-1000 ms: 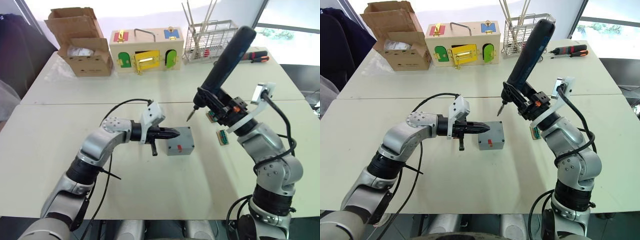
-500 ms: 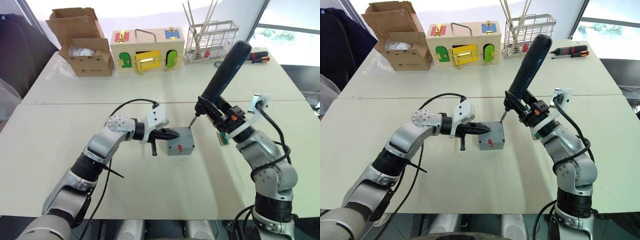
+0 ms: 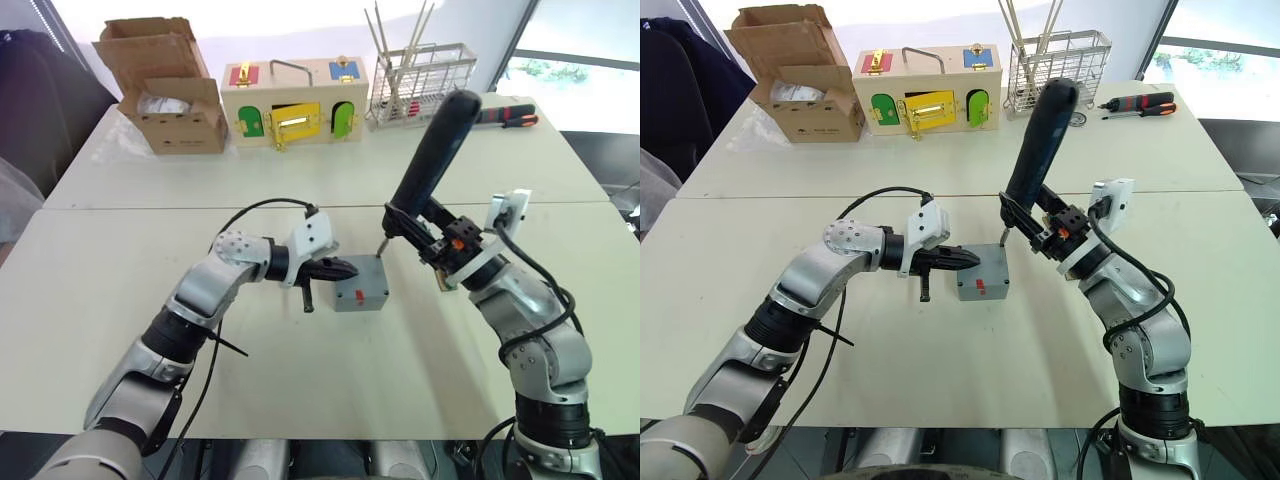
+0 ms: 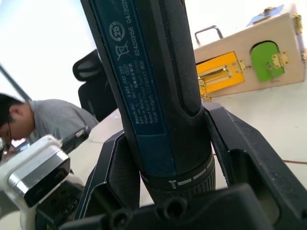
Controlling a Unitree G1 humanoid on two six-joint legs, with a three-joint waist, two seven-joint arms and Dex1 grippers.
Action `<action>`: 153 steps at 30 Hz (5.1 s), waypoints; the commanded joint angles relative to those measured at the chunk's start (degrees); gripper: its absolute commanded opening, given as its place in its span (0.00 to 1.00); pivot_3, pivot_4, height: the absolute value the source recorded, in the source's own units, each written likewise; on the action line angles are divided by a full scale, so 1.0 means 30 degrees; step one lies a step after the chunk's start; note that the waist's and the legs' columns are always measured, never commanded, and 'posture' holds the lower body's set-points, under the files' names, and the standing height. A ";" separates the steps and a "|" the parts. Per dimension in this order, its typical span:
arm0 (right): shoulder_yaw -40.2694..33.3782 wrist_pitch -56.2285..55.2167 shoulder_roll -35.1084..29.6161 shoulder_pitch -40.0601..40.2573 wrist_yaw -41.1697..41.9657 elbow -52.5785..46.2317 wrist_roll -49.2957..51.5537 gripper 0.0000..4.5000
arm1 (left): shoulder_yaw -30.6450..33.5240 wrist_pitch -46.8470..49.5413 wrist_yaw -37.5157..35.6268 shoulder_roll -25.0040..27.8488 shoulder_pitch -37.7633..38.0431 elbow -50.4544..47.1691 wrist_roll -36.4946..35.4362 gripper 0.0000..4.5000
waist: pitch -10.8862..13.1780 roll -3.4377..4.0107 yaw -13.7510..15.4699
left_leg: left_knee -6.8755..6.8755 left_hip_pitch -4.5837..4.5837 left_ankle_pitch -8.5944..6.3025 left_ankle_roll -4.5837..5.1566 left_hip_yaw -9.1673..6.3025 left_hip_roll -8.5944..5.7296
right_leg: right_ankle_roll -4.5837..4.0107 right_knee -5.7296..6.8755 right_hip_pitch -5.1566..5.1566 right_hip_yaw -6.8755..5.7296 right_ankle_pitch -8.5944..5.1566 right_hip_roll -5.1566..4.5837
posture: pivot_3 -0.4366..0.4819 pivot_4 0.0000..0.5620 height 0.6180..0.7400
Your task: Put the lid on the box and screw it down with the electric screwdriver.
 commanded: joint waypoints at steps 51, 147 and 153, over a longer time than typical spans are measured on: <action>0.3174 -0.1018 0.1137 0.2117 0.0202 0.3369 -0.3412 0.41 | -0.0893 -0.0068 0.0636 -0.1107 0.1911 0.0655 0.1695 0.00 | -0.0921 -0.0253 0.0074 | -0.0260 0.0702 -0.0198 0.0298 -0.0033 0.0055 | 0.0008 -0.0346 0.0736 -0.0011 -0.0081 0.0011 | 0.48 0.27 0.92; -0.2604 1.7947 -1.6422 -0.7199 -0.2040 1.1363 0.8162 0.41 | 0.0325 0.1456 -0.2092 0.1742 0.0945 -0.6945 -0.2670 0.00 | 0.0242 -0.0017 0.0544 | -0.0284 -0.0144 -0.0062 0.0123 -0.0003 0.0014 | -0.0015 -0.0548 0.0018 -0.0105 0.0033 -0.0085 | 0.48 0.27 0.92; 0.1305 2.1005 -1.9471 -0.6372 0.1820 1.2379 0.6803 0.41 | -0.0379 0.1814 -0.1520 0.1480 0.1796 -0.9375 -0.3265 0.00 | 0.0340 0.0223 0.0093 | -0.0160 -0.0142 -0.0070 0.0149 0.0065 0.0028 | -0.0009 -0.0456 -0.0005 -0.0062 0.0036 -0.0093 | 0.48 0.27 0.92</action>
